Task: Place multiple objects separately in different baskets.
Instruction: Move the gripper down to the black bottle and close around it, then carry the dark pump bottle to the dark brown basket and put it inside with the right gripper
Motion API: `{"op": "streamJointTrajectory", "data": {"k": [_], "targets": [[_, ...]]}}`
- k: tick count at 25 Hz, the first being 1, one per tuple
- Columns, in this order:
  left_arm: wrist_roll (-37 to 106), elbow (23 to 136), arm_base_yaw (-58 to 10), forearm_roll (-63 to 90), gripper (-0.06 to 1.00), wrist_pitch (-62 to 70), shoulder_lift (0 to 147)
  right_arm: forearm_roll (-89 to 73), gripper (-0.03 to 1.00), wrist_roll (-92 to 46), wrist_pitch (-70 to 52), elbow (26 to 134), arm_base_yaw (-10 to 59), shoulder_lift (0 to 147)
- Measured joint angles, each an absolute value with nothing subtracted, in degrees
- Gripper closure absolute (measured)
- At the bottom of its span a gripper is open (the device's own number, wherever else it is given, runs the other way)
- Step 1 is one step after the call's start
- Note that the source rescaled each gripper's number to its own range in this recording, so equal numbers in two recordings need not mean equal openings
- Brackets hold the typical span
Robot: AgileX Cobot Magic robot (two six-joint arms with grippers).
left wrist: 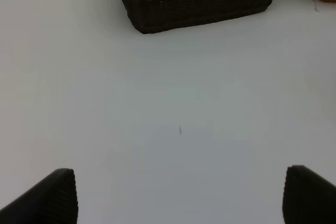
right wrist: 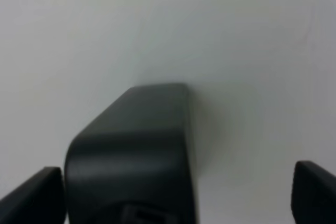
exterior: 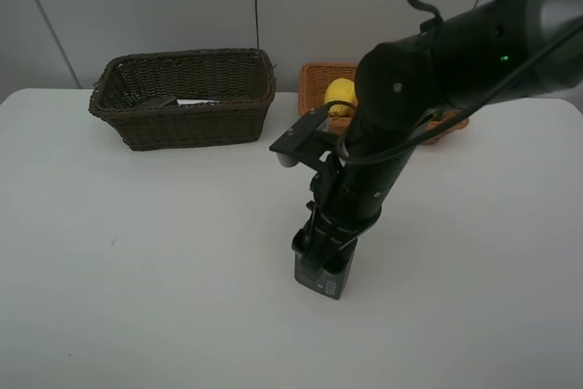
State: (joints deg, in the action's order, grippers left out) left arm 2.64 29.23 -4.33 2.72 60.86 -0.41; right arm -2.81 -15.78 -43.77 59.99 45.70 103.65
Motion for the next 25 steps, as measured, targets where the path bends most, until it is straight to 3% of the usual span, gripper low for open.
{"op": "streamJointTrajectory", "data": {"k": [4, 5, 11, 18, 25], "targets": [[2.6, 29.2, -4.3, 2.7, -0.05, 60.9, -0.4, -2.8, 0.63, -15.8, -43.7, 60.0, 45.7, 103.6], [2.6, 29.2, -4.3, 2.7, -0.05, 60.9, -0.4, -2.6, 0.67, -15.8, -43.9, 60.0, 45.7, 103.6], [2.6, 29.2, -4.3, 2.7, -0.05, 60.9, -0.4, -1.4, 0.66, -15.8, -49.2, 64.1, 45.7, 102.1], [2.6, 29.2, -4.3, 2.7, -0.05, 60.9, -0.4, 1.6, 0.66, -15.8, -48.0, 86.5, 44.6, 101.3], [2.6, 29.2, -4.3, 2.7, -0.05, 60.9, -0.4, -3.4, 0.66, -15.8, -37.1, 106.7, 38.2, 115.8]]}}
